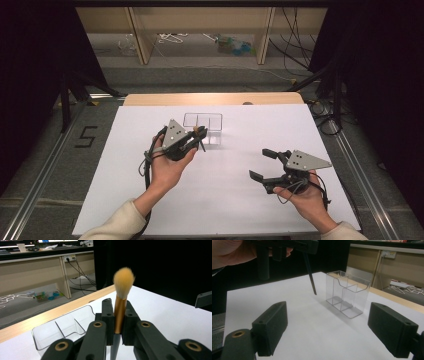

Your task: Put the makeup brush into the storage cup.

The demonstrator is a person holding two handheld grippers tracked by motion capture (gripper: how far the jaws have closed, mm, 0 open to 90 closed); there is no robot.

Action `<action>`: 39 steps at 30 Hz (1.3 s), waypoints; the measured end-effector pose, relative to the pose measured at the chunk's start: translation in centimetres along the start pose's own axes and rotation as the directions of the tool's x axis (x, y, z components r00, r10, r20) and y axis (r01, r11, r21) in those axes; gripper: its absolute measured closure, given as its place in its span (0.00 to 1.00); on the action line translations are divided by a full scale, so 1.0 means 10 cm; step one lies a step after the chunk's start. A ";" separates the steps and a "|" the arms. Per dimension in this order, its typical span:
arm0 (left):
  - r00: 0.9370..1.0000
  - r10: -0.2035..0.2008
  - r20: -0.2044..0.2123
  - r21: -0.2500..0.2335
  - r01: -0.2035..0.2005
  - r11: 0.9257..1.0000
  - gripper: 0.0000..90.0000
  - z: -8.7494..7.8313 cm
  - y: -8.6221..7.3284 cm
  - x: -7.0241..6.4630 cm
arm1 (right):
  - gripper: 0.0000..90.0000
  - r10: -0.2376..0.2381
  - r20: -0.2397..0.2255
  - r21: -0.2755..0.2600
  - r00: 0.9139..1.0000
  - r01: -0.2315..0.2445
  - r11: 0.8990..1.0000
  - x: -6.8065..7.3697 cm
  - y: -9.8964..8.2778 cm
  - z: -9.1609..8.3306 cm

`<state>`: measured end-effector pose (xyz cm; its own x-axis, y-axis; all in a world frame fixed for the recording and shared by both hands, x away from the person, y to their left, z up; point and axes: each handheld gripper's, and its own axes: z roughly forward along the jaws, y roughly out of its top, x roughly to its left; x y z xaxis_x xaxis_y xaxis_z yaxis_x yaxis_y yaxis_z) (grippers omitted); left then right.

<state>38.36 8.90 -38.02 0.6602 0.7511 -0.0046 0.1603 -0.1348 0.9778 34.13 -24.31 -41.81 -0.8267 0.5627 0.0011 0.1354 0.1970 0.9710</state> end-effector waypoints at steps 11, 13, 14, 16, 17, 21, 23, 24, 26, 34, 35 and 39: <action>1.000 0.004 -0.005 -0.020 -0.005 1.000 0.92 0.02 0.06 0.01 | 0.19 0.007 -0.012 -0.011 1.000 -0.007 1.000 0.00 -0.01 0.01; 1.000 0.003 -0.003 -0.019 -0.003 1.000 0.92 0.03 0.07 0.01 | 0.19 0.008 -0.014 -0.011 1.000 -0.009 1.000 0.00 -0.01 0.01; 1.000 0.004 -0.003 -0.019 -0.004 1.000 0.92 0.03 0.07 0.01 | 0.19 0.008 -0.013 -0.012 1.000 -0.008 1.000 0.00 -0.01 0.00; 1.000 0.008 -0.002 -0.021 -0.008 1.000 0.92 0.03 0.08 0.01 | 0.19 0.007 -0.012 -0.001 1.000 -0.007 1.000 0.00 0.00 0.00; 1.000 0.007 -0.004 -0.021 -0.008 1.000 0.92 0.03 0.09 0.01 | 0.19 0.007 -0.014 -0.007 1.000 -0.007 1.000 -0.01 -0.01 0.00; 1.000 0.010 -0.003 -0.024 -0.010 1.000 0.92 0.04 0.11 0.02 | 0.19 0.005 -0.011 -0.003 1.000 -0.005 1.000 -0.01 0.00 -0.01; 1.000 0.009 -0.006 -0.028 -0.009 1.000 0.92 0.04 0.12 0.02 | 0.19 0.005 -0.012 -0.003 1.000 -0.006 1.000 -0.01 0.00 -0.01; 1.000 0.009 -0.006 -0.028 -0.009 1.000 0.92 0.04 0.12 0.02 | 0.19 0.005 -0.012 -0.003 1.000 -0.005 1.000 -0.01 0.00 -0.01; 1.000 0.011 -0.006 -0.028 -0.011 1.000 0.92 0.05 0.12 0.03 | 0.19 0.007 -0.009 -0.002 1.000 -0.007 1.000 0.00 0.00 -0.01; 1.000 0.016 -0.002 -0.024 -0.016 1.000 0.92 0.07 0.15 0.03 | 0.19 0.003 -0.005 0.005 1.000 -0.003 1.000 -0.01 -0.01 -0.01; 1.000 0.017 -0.003 -0.026 -0.017 1.000 0.92 0.08 0.16 0.03 | 0.19 0.003 -0.005 0.005 1.000 -0.003 1.000 -0.01 -0.01 -0.01; 1.000 0.015 -0.005 -0.030 -0.016 0.999 0.92 0.08 0.18 0.04 | 0.19 0.002 -0.007 0.003 1.000 -0.002 1.000 -0.02 -0.01 -0.01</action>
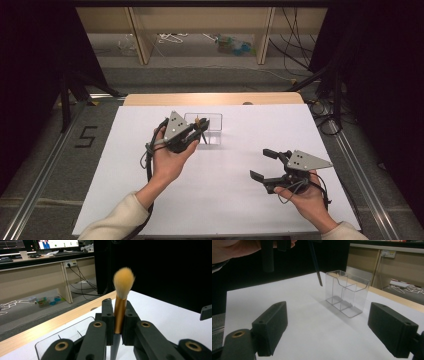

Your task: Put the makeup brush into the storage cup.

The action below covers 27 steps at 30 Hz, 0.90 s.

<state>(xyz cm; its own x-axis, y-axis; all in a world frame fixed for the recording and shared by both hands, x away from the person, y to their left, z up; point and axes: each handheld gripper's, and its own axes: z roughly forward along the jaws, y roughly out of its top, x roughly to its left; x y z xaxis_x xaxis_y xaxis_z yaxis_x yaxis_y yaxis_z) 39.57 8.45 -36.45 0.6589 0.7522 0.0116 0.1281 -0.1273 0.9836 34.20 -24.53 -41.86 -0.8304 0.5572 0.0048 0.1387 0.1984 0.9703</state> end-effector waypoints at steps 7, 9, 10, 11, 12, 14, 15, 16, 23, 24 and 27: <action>1.000 0.000 0.001 0.002 0.000 1.000 0.92 0.02 0.02 0.02 | 0.19 0.002 -0.002 -0.001 1.000 -0.002 1.000 0.00 0.00 0.00; 1.000 -0.003 0.001 0.003 0.003 1.000 0.92 0.02 0.02 0.02 | 0.19 0.002 -0.001 -0.001 1.000 -0.002 1.000 0.00 0.00 0.00; 1.000 0.000 0.001 0.003 0.000 1.000 0.92 0.02 0.03 0.03 | 0.19 0.002 0.000 -0.001 1.000 -0.002 1.000 0.00 0.00 0.00; 1.000 -0.002 0.000 0.003 0.002 1.000 0.92 0.02 0.03 0.03 | 0.19 0.001 0.000 0.000 1.000 -0.001 1.000 0.00 0.00 0.00; 1.000 -0.003 0.000 0.002 0.003 1.000 0.92 0.02 0.03 0.04 | 0.19 0.003 -0.002 0.001 1.000 -0.003 1.000 0.00 0.00 0.00; 1.000 -0.004 -0.001 0.004 0.004 1.000 0.92 0.02 0.03 0.05 | 0.19 0.002 0.001 0.003 1.000 -0.002 1.000 0.00 0.00 0.00; 1.000 -0.005 -0.002 0.004 0.005 1.000 0.92 0.02 0.04 0.05 | 0.19 0.003 0.002 0.004 1.000 -0.003 1.000 0.00 0.00 0.00; 1.000 -0.006 -0.004 0.003 0.006 1.000 0.92 0.03 0.04 0.06 | 0.19 0.004 0.004 0.001 1.000 -0.004 1.000 0.00 0.00 0.00; 1.000 -0.010 -0.006 0.000 0.010 1.000 0.92 0.04 0.06 0.08 | 0.19 0.004 0.005 -0.002 1.000 -0.004 1.000 0.00 -0.01 0.00; 1.000 -0.007 -0.006 0.000 0.007 1.000 0.92 0.04 0.06 0.08 | 0.19 0.004 0.005 -0.002 1.000 -0.004 1.000 0.00 -0.01 0.00; 1.000 -0.010 -0.006 0.005 0.011 1.000 0.92 0.05 0.06 0.09 | 0.19 0.004 0.000 0.000 1.000 -0.004 1.000 0.00 -0.01 0.01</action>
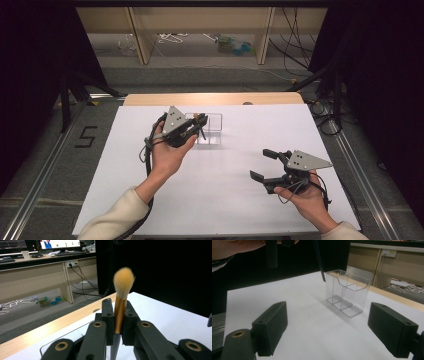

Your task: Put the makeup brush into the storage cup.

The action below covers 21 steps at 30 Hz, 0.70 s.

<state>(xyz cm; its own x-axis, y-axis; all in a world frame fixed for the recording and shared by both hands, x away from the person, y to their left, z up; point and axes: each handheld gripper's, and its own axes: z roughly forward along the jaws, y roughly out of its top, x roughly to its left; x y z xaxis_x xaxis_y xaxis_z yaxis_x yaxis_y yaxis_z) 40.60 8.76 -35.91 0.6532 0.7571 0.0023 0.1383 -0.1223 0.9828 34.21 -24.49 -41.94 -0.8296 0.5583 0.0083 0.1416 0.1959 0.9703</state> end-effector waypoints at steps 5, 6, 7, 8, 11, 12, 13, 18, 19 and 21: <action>1.000 0.003 0.000 0.000 -0.003 1.000 0.92 0.01 0.00 0.01 | 0.19 0.003 -0.004 0.004 1.000 -0.003 1.000 0.00 0.00 0.00; 1.000 0.002 -0.001 0.000 -0.002 1.000 0.92 0.01 0.01 0.01 | 0.19 0.004 -0.006 0.000 1.000 -0.004 1.000 0.00 0.00 0.00; 1.000 0.001 -0.001 -0.001 -0.001 1.000 0.92 0.01 0.01 0.02 | 0.19 0.002 -0.010 0.000 1.000 -0.002 1.000 0.00 0.00 0.00; 1.000 0.002 -0.003 0.002 -0.002 1.000 0.92 0.01 0.01 0.02 | 0.19 0.002 -0.010 0.000 1.000 -0.002 1.000 0.00 0.00 0.00; 1.000 0.001 -0.002 0.002 -0.001 1.000 0.92 0.02 0.02 0.02 | 0.19 0.002 -0.010 0.000 1.000 -0.002 1.000 0.00 0.00 0.01; 1.000 0.002 -0.001 0.003 -0.002 1.000 0.92 0.02 0.02 0.02 | 0.19 0.003 -0.012 -0.006 1.000 -0.003 1.000 0.00 -0.01 0.01; 1.000 0.004 0.000 0.005 -0.004 1.000 0.92 0.02 0.02 0.02 | 0.19 0.006 -0.013 -0.005 1.000 -0.006 1.000 0.00 -0.01 0.01; 1.000 -0.002 0.019 0.006 0.002 1.000 0.92 0.04 0.02 0.02 | 0.19 0.006 -0.016 0.003 1.000 -0.006 1.000 0.00 -0.01 0.01; 1.000 0.003 0.009 0.009 -0.003 1.000 0.92 0.03 0.03 0.03 | 0.19 0.005 -0.016 0.003 1.000 -0.005 1.000 0.00 -0.01 0.01; 1.000 0.004 0.005 0.008 -0.004 1.000 0.92 0.04 0.03 0.04 | 0.19 0.005 -0.016 0.003 1.000 -0.005 1.000 0.00 -0.01 0.01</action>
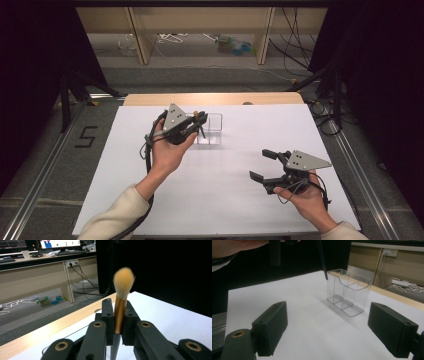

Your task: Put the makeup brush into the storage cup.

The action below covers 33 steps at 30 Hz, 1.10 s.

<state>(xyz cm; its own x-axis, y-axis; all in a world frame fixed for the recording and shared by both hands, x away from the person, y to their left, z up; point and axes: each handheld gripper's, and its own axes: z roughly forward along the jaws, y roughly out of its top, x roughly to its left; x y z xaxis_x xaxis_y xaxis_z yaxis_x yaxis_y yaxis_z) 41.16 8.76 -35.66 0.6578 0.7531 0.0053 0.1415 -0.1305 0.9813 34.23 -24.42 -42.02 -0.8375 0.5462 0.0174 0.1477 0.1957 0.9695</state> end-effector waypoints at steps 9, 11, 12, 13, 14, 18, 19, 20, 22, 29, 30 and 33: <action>0.999 0.033 -0.014 -0.011 -0.033 0.999 0.92 0.02 0.02 0.04 | 0.19 0.021 -0.011 0.006 1.000 -0.020 1.000 0.02 0.00 0.01; 0.999 0.034 -0.013 -0.009 -0.034 0.999 0.92 0.03 0.02 0.04 | 0.19 -0.005 0.003 0.015 1.000 0.005 1.000 0.01 0.00 0.00; 0.999 0.037 -0.013 -0.007 -0.037 0.999 0.92 0.03 0.03 0.04 | 0.19 -0.005 0.003 0.016 1.000 0.005 1.000 0.01 0.00 0.00; 0.999 0.036 -0.012 -0.007 -0.037 0.999 0.92 0.04 0.03 0.05 | 0.19 -0.005 0.004 0.013 1.000 0.005 1.000 0.01 0.00 0.00; 0.999 0.034 -0.012 -0.008 -0.034 0.999 0.92 0.04 0.03 0.05 | 0.19 -0.005 -0.001 0.010 1.000 0.005 1.000 0.01 0.00 0.01; 0.999 0.038 -0.014 -0.006 -0.038 0.999 0.92 0.06 0.04 0.06 | 0.19 -0.005 -0.004 0.009 1.000 0.005 1.000 0.01 0.00 0.01; 0.999 0.038 -0.014 -0.006 -0.038 0.999 0.92 0.06 0.04 0.06 | 0.19 -0.002 -0.006 0.007 1.000 0.002 1.000 0.00 0.00 0.01; 0.999 0.035 -0.014 -0.009 -0.035 0.999 0.92 0.07 0.04 0.06 | 0.19 0.005 -0.008 0.010 1.000 -0.005 1.000 0.01 0.00 0.01; 0.999 0.039 -0.014 -0.006 -0.039 0.999 0.92 0.07 0.05 0.06 | 0.19 0.022 -0.011 0.026 1.000 -0.022 0.999 0.02 0.00 0.00; 0.999 0.043 -0.018 -0.010 -0.043 0.999 0.92 0.09 0.09 0.08 | 0.19 -0.003 -0.008 0.007 1.000 0.003 1.000 0.00 -0.01 0.02; 0.999 0.043 -0.018 -0.011 -0.043 0.999 0.92 0.09 0.09 0.08 | 0.19 -0.007 -0.007 0.005 1.000 0.007 1.000 0.00 -0.01 0.02; 0.999 0.040 -0.016 -0.009 -0.040 0.999 0.92 0.10 0.10 0.08 | 0.19 -0.003 -0.008 0.007 1.000 0.003 1.000 0.00 -0.01 0.02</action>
<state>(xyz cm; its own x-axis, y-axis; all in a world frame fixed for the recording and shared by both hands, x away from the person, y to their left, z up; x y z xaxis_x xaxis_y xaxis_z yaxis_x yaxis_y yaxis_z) 42.54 8.62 -34.90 0.6513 0.7573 0.0474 0.1086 -0.1548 0.9820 34.27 -24.28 -42.13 -0.8421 0.5390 0.0169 0.1490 0.2024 0.9679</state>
